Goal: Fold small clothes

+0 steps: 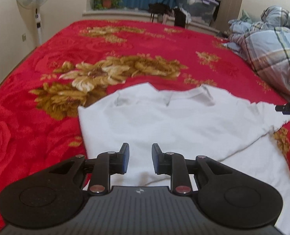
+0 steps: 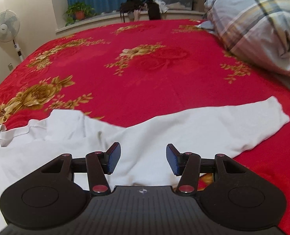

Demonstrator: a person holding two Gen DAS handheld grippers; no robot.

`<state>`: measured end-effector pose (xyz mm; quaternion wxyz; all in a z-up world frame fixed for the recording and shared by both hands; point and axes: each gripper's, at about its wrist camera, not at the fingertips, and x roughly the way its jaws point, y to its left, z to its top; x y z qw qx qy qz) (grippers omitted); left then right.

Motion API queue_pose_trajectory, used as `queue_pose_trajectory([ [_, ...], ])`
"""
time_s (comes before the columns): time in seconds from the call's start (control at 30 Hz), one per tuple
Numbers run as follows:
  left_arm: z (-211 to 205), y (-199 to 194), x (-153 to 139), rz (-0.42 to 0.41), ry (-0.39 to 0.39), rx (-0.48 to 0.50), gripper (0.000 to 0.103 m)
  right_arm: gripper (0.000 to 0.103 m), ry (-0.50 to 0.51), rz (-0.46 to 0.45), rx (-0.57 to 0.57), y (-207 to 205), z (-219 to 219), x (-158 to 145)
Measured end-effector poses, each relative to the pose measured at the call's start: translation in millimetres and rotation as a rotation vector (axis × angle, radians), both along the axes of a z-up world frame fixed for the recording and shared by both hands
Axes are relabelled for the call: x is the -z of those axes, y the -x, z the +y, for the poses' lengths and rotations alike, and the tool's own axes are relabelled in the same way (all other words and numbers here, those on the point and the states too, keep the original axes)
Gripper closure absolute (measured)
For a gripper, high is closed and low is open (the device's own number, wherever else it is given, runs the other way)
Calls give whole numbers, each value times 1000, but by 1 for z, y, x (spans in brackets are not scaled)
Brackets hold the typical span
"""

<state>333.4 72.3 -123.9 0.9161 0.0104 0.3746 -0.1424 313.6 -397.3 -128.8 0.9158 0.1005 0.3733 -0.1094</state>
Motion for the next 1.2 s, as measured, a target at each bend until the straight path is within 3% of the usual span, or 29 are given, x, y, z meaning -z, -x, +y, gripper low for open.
queue_pose_trajectory([
  [0.17,-6,1,-6,-38,20,-6,76,48,41,-14,35,7,-23,2],
  [0.3,-7,0,-7,-40,20,-4,76,48,58,-18,122,13,-66,12],
  [0.6,-3,2,-6,-45,4,12,75,51,-81,-53,437,34,-200,56],
  [0.77,0,-1,-3,-42,-7,7,75,53,-212,-100,608,42,-257,80],
  [0.87,3,-1,-3,-45,-9,4,75,61,-228,-128,618,38,-266,88],
  [0.93,5,-2,-4,-49,-6,0,75,75,-226,-129,617,33,-267,93],
  [0.97,6,-2,-5,-51,-5,-3,75,91,-223,-123,617,31,-265,95],
  [1.0,8,-2,-6,-55,-2,-6,75,97,-222,-126,617,29,-264,96],
  [1.1,14,-2,-9,-69,1,-19,75,98,-150,-169,607,25,-253,82],
  [1.2,24,-3,-14,-80,12,-48,75,98,-30,-269,489,10,-212,38],
])
